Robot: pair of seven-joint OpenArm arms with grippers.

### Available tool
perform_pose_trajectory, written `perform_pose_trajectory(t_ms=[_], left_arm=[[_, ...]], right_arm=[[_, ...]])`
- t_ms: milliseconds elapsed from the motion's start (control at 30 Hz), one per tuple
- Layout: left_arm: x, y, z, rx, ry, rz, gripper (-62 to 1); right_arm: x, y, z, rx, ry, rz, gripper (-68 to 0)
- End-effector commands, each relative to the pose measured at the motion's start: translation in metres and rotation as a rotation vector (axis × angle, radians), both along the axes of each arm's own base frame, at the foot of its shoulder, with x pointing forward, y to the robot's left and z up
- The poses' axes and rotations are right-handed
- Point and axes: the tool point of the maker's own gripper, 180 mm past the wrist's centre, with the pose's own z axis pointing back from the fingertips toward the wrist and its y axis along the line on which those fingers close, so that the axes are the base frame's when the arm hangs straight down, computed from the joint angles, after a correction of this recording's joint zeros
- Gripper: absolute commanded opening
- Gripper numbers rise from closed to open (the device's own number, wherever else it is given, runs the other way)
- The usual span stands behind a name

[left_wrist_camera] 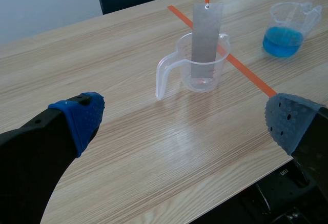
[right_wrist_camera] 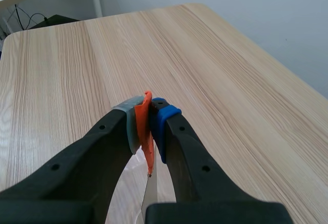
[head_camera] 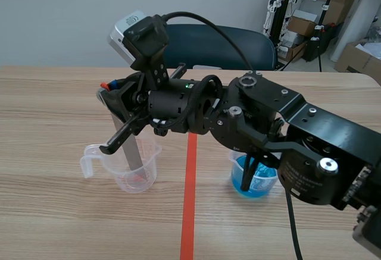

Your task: Do the redox reaction experiment. put the plate into the left beaker

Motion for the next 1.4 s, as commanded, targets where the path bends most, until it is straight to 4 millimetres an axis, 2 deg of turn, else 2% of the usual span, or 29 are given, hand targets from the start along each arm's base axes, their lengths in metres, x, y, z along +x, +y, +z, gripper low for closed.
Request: perform_pose_trajectory(t_ms=[0,167,267,333,400,500,533,567,900,1367], left_arm=[[0.002,-0.001,0.007,-0.014,-0.025,0.002,1.4],[0.002,-0.001,0.007,-0.014,-0.025,0.002,1.4],[0.002,-0.001,0.007,-0.014,-0.025,0.002,1.4],[0.002,-0.001,0.007,-0.014,-0.025,0.002,1.4],[0.002,-0.001,0.007,-0.014,-0.025,0.002,1.4],[0.002,-0.001,0.007,-0.014,-0.025,0.002,1.4],[0.002,-0.001,0.007,-0.014,-0.025,0.002,1.4],[0.002,-0.001,0.007,-0.014,-0.025,0.002,1.4],[0.002,-0.001,0.007,-0.014,-0.025,0.002,1.4],[0.002,-0.001,0.007,-0.014,-0.025,0.002,1.4]], right_arm=[[0.001,0.002,0.012,0.034,-0.023,0.007,-67.6],[0.001,0.002,0.012,0.023,-0.048,0.009,-66.5],[0.001,0.002,0.011,0.007,-0.066,0.011,-59.2],[0.001,0.002,0.009,-0.013,-0.084,0.014,-50.3],[0.001,0.002,0.008,-0.025,-0.094,0.014,-36.4],[0.003,0.000,0.010,-0.011,-0.097,0.005,-10.2],[0.004,-0.001,0.011,0.000,-0.088,-0.007,-3.2],[0.007,-0.001,0.014,0.021,-0.078,-0.024,0.4],[0.014,-0.009,0.035,0.127,-0.144,-0.070,0.4],[0.013,-0.009,0.037,0.143,-0.135,-0.065,0.4]])
